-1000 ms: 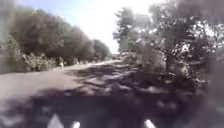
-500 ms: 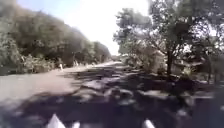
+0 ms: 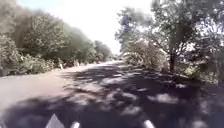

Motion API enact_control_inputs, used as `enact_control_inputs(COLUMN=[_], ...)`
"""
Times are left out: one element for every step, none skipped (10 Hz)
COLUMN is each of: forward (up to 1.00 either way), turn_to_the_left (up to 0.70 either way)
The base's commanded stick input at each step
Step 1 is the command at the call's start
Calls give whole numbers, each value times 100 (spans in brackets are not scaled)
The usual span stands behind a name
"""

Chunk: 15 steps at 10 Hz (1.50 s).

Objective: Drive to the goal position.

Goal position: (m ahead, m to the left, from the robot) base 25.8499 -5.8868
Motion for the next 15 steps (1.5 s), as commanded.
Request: enact_control_inputs(forward=[50,50,50,50,50,50,50,50,50,50,50,50,50,50,50], turn_to_the_left=[0,0,0,0,0,0,0,0,0,0,0,0,0,0,0])
